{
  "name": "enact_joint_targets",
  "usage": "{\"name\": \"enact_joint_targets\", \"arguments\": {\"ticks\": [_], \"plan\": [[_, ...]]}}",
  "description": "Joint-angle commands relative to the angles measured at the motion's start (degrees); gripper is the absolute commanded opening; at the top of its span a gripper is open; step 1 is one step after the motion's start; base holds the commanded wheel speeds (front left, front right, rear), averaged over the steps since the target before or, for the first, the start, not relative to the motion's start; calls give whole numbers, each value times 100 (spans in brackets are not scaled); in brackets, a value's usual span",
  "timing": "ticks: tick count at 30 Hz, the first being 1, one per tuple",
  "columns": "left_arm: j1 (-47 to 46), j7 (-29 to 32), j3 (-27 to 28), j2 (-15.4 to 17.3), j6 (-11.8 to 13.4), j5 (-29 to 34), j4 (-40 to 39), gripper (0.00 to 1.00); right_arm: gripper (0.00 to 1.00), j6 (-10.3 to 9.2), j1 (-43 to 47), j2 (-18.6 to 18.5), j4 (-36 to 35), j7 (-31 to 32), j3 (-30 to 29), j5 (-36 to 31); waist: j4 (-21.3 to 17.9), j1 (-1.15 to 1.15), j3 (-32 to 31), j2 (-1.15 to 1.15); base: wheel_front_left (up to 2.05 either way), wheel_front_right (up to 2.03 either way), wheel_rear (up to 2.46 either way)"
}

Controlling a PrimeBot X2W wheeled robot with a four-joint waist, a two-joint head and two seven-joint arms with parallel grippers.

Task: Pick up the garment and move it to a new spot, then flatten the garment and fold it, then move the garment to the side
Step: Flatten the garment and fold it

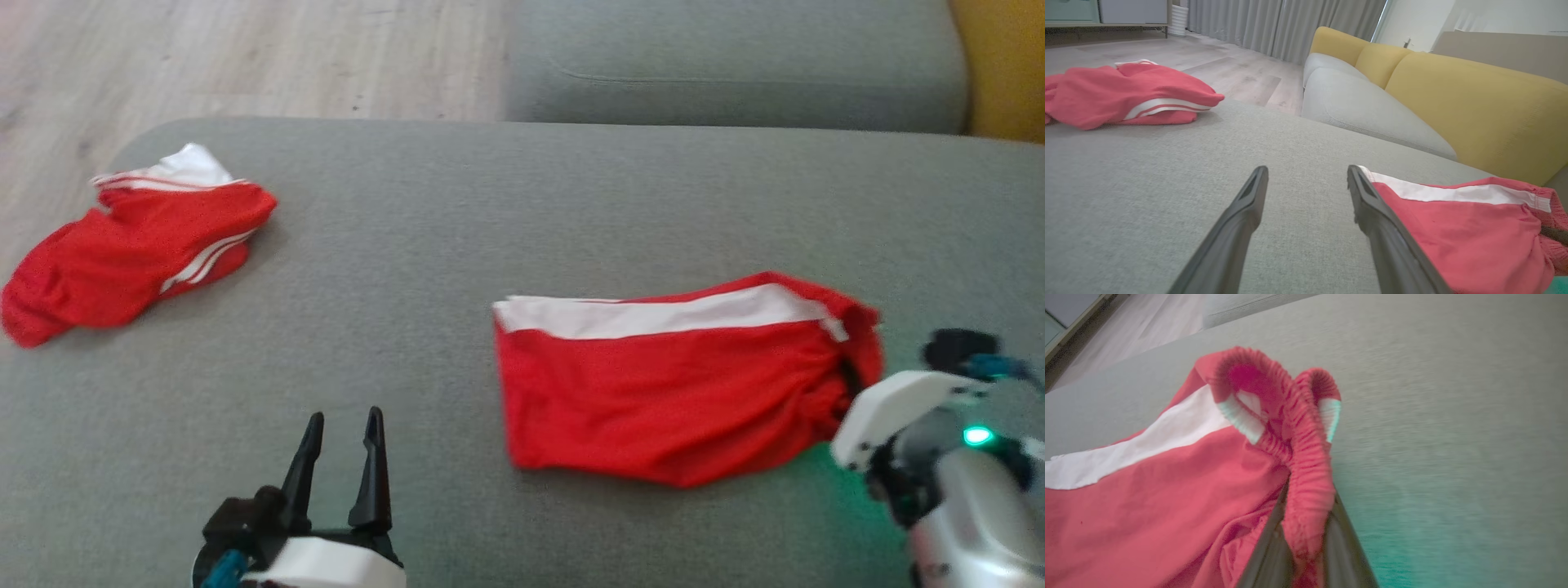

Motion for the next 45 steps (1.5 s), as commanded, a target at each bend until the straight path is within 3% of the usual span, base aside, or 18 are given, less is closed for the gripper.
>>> {"name": "enact_joint_targets", "arguments": {"ticks": [1,5,8,22,28,34,36,37,45], "plan": [[-164,-44,149,37,8,71,-187,100,0,37,-168,-145,-287,39,13,-19,-127,0,25,0,0,0,0],[-187,-45,132,35,9,75,-177,100,0,37,-4,-241,-620,216,-208,24,-254,0,65,0,0,0,0],[-229,-45,113,32,11,80,-166,100,0,37,176,-95,-1026,441,-157,248,-286,0,71,0,0,0,0],[-268,-28,74,47,32,62,-182,100,0,37,652,278,-2870,1078,1139,1458,178,0,-13,0,0,0,0],[-328,-31,57,17,13,50,-174,100,0,37,485,307,-2707,1050,1732,1838,432,0,49,0,0,0,0],[-385,-38,51,-22,-8,45,-131,100,1,37,120,309,-2033,768,2232,2174,597,0,99,0,0,0,0],[-401,-40,44,-40,-16,45,-114,100,48,37,-30,309,-1741,622,2332,2197,636,0,111,0,0,0,0],[-409,-41,42,-47,-20,45,-104,100,100,37,-108,309,-1608,545,2394,2205,650,0,115,0,0,0,0],[-424,-49,65,-75,-32,44,-46,100,100,37,-514,310,-1277,84,3038,2573,650,0,105,0,0,0,0]]}}
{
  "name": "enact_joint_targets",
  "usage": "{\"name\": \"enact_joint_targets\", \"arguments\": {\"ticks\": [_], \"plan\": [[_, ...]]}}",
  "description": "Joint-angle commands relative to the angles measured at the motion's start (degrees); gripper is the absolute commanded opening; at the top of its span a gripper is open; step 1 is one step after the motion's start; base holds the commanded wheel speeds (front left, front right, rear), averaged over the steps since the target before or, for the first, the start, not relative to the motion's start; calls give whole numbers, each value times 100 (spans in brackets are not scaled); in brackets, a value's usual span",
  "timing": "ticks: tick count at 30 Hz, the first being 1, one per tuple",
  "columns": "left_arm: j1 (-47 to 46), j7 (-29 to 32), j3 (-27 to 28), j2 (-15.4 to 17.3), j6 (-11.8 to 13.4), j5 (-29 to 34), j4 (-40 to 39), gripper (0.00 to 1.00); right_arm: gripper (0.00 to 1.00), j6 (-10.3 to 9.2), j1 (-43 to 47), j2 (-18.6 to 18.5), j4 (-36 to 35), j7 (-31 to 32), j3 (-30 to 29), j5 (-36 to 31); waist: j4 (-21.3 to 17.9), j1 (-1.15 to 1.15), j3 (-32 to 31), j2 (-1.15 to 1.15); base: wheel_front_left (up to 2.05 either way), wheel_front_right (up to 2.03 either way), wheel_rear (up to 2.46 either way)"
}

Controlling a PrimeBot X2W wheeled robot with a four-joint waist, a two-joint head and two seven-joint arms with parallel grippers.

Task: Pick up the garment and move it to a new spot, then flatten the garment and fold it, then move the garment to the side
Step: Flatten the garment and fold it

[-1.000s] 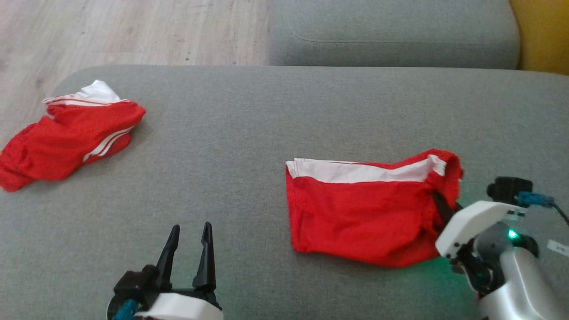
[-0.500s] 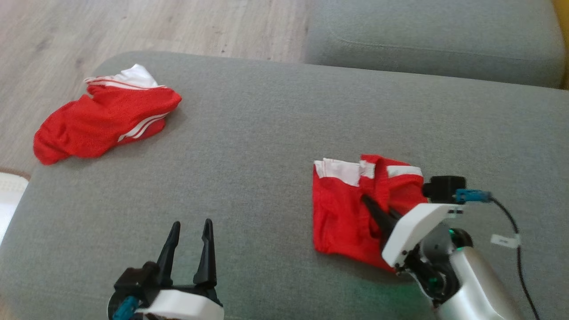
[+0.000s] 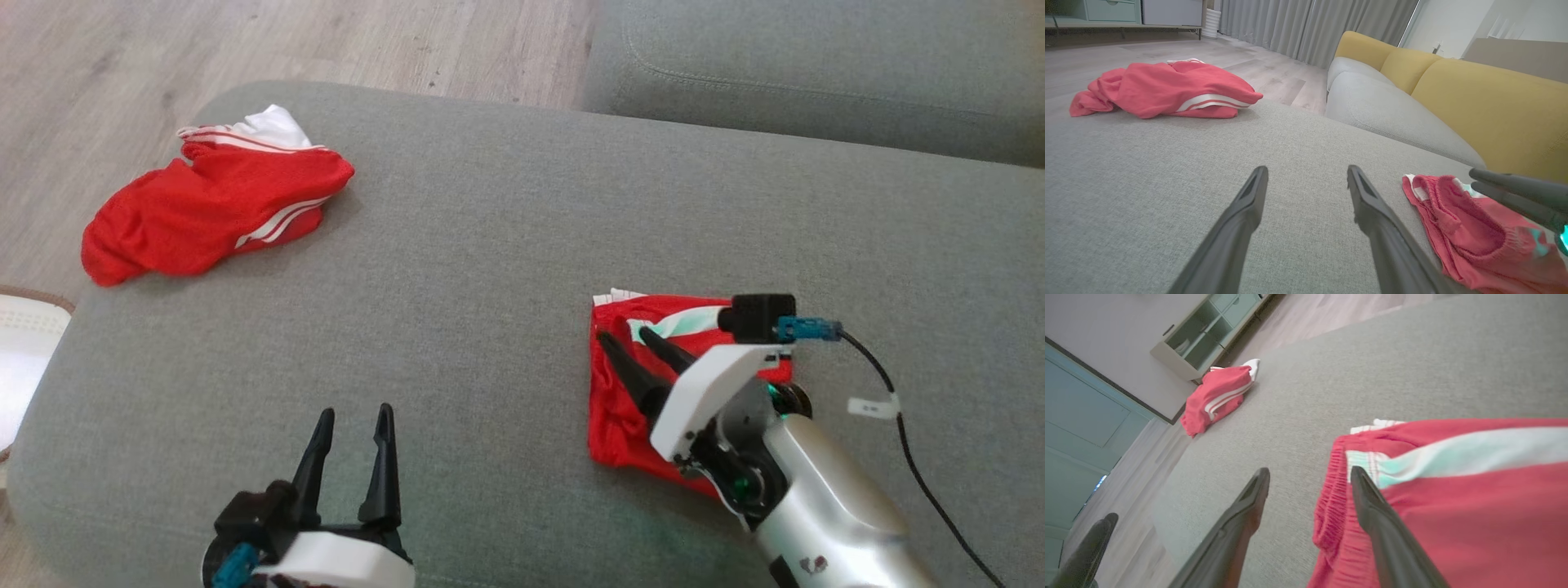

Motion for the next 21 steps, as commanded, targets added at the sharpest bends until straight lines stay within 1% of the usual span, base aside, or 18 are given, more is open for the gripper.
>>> {"name": "enact_joint_targets", "arguments": {"ticks": [1,5,9,12,15,19,21], "plan": [[-324,-51,170,-9,-31,9,-155,100,100,39,-293,34,-197,-93,109,22,-15,0,-7,0,0,0,0],[-350,-54,150,-1,-52,52,-164,100,100,39,-426,34,-269,-381,231,-40,-105,0,-42,0,0,0,0],[-450,-54,111,15,-69,111,-183,100,100,39,-463,34,-287,-853,-18,-579,-211,0,-93,0,0,0,0],[-556,-38,97,35,-66,145,-204,100,100,39,-383,34,-325,-1317,-436,-1223,-314,0,-149,0,0,0,0],[-654,-11,108,48,-45,153,-204,100,100,39,-156,34,-423,-1740,-1014,-1944,-425,0,-193,0,0,0,0],[-699,-5,166,44,-12,103,-133,100,100,39,337,34,-804,-2164,-1657,-2589,-577,0,-253,0,0,0,0],[-662,-8,179,41,-11,72,-66,100,100,39,651,34,-1036,-2319,-1889,-3009,-643,0,-287,0,0,0,0]]}}
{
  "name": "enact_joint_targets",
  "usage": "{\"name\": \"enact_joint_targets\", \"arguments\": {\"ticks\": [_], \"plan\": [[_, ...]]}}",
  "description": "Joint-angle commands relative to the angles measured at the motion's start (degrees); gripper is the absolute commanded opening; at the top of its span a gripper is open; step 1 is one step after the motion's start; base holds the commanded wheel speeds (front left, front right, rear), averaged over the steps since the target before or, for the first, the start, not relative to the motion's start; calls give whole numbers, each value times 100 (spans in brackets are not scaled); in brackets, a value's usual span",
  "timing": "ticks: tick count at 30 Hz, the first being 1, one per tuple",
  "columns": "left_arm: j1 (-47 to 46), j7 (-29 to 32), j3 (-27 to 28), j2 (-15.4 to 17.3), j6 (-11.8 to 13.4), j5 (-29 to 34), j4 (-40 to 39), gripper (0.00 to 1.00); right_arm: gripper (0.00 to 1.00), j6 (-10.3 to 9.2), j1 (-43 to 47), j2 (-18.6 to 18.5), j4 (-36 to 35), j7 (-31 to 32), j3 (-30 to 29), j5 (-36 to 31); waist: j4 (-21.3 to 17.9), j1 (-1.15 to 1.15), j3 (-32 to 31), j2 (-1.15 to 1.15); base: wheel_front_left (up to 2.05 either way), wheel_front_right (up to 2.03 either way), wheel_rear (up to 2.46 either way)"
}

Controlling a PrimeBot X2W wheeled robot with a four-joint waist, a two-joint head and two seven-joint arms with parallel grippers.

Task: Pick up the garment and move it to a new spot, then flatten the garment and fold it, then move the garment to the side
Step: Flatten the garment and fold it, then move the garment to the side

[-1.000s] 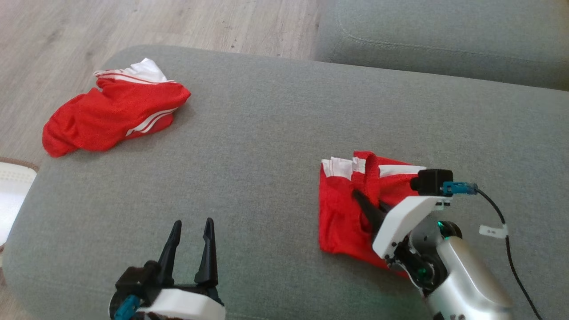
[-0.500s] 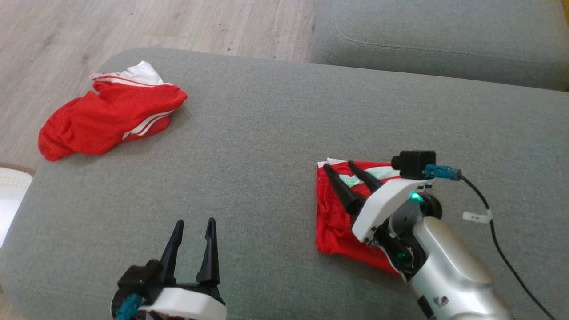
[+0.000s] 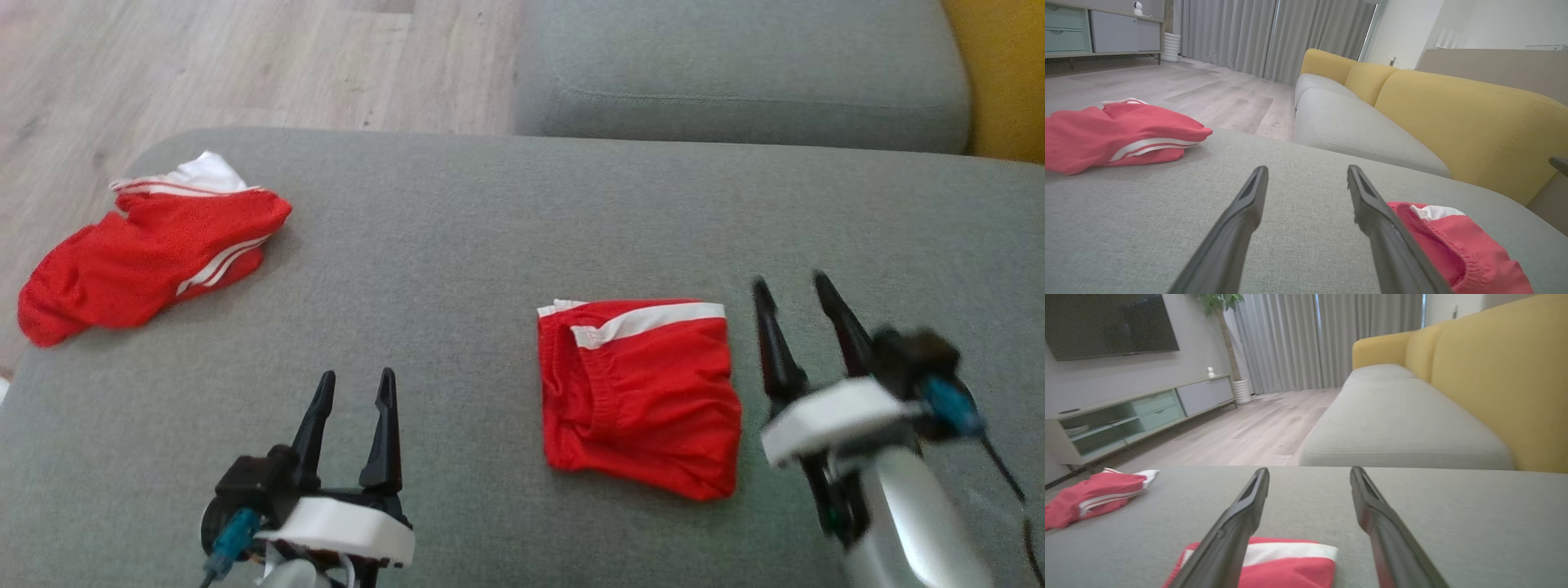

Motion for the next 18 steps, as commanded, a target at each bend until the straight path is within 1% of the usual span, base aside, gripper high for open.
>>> {"name": "enact_joint_targets", "arguments": {"ticks": [1,4,8,13,18], "plan": [[-201,-26,206,36,21,-39,-106,100,100,39,102,31,-370,-153,-12,-197,-86,0,-56,0,0,0,0],[27,-44,266,71,48,-63,-24,100,100,39,769,31,-783,-228,-182,-356,-226,0,-137,0,0,0,0],[295,-61,356,116,81,-56,-53,100,100,39,1262,31,-1122,-251,-278,-239,-314,0,-202,0,0,0,0],[497,-71,454,164,144,-4,-153,100,100,39,1571,31,-1398,-244,-307,-141,-361,0,-268,0,0,0,0],[630,-74,504,198,182,13,-178,100,100,39,1663,31,-1447,-216,-277,-129,-384,0,-316,0,0,0,0]]}}
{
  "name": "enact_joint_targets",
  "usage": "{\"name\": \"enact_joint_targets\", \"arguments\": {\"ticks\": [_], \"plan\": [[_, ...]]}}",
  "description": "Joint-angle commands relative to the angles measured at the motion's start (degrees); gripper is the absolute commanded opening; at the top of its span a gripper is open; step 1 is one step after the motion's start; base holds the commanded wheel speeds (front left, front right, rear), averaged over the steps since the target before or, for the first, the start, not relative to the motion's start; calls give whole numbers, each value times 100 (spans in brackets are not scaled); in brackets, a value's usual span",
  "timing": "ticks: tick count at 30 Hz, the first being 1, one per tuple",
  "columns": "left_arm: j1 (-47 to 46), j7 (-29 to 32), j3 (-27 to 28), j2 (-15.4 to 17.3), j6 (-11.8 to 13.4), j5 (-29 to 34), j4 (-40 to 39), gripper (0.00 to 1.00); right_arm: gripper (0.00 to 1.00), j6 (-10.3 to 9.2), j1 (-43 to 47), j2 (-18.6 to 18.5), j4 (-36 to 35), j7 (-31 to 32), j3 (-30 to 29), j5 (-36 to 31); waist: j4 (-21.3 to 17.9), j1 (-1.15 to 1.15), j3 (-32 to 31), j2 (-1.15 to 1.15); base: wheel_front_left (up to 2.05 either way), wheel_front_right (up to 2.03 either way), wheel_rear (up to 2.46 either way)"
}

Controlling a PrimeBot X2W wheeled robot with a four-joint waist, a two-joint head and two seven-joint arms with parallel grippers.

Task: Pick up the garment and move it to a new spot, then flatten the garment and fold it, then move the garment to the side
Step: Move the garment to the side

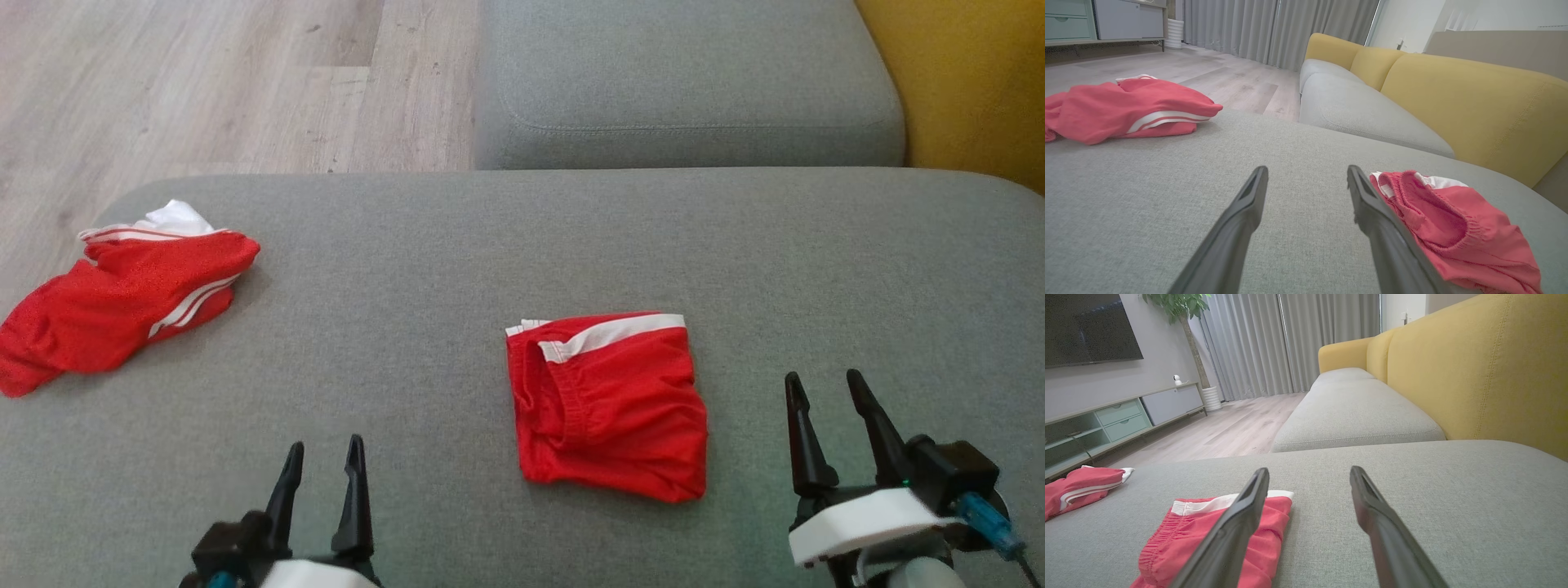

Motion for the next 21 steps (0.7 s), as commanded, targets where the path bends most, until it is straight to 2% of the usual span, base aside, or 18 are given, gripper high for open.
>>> {"name": "enact_joint_targets", "arguments": {"ticks": [1,21], "plan": [[-109,-66,253,82,37,49,-175,100,100,39,-124,-24,-207,-37,139,38,0,1,-4,0,0,0,0],[-143,-48,184,146,75,131,-292,100,100,39,-155,-24,-5,241,108,-18,203,1,62,0,0,0,0]]}}
